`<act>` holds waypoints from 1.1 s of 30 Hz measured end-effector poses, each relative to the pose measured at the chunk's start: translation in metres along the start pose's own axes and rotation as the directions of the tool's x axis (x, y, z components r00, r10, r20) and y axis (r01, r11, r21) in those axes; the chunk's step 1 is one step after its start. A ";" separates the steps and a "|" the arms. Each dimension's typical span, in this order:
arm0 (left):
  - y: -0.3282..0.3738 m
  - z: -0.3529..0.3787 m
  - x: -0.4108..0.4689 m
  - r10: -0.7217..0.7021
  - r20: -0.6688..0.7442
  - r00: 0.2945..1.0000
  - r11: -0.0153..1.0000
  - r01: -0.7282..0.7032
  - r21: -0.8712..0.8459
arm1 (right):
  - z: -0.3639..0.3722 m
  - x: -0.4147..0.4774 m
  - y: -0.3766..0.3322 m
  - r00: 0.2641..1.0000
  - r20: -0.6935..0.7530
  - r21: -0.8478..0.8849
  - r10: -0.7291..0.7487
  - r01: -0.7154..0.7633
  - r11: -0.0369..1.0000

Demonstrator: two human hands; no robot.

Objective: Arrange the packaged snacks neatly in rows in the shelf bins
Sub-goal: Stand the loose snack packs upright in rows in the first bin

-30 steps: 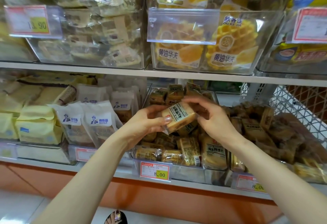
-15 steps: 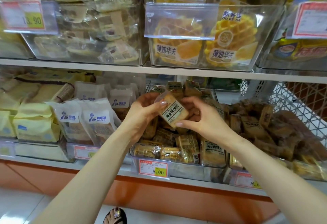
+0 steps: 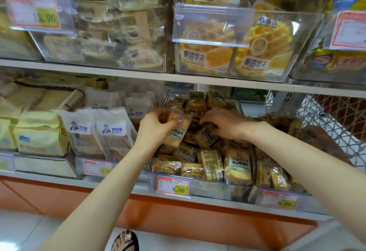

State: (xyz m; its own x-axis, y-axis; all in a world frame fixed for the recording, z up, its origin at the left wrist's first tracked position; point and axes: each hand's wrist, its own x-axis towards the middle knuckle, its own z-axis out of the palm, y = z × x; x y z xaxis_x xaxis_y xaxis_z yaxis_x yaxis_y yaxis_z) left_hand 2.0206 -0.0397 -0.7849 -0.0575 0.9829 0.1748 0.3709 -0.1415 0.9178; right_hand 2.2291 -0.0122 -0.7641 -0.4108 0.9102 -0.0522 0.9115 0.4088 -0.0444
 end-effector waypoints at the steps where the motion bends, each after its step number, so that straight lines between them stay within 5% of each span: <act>1: 0.000 0.000 0.000 0.024 -0.021 1.000 0.999 -0.023 0.046 | 0.002 0.006 -0.002 0.999 0.041 -0.070 0.003 0.000 0.998; 9: -0.004 0.004 -0.002 0.026 -0.080 0.996 0.950 0.001 0.313 | 0.005 0.031 -0.009 0.968 0.252 -0.263 0.022 0.046 0.964; 15: -0.006 0.001 0.005 -0.182 0.083 0.980 0.983 0.180 0.028 | -0.006 0.027 0.002 0.990 0.066 -0.218 -0.125 0.137 0.966; 21: -0.004 -0.003 0.002 -0.223 0.161 0.961 0.961 0.244 -0.127 | -0.041 -0.004 0.006 0.994 -0.063 0.234 -0.091 0.104 0.967; 26: 0.001 0.004 0.000 -0.167 0.096 0.981 0.949 0.187 -0.252 | -0.044 -0.023 -0.006 0.996 -0.018 0.730 -0.083 0.070 0.680; 33: 0.010 0.012 -0.006 -0.046 0.155 0.987 0.963 0.085 -0.256 | -0.029 -0.020 -0.012 0.989 -0.134 0.779 0.054 0.072 0.623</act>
State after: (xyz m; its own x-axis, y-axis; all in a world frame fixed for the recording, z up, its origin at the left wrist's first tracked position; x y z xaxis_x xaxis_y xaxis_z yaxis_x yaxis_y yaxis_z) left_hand 2.0362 -0.0452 -0.7806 0.0698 0.9947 0.0755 0.1151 -0.0832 0.9899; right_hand 2.2268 -0.0334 -0.7332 -0.3550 0.9314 0.0801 0.5230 0.2689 -0.8088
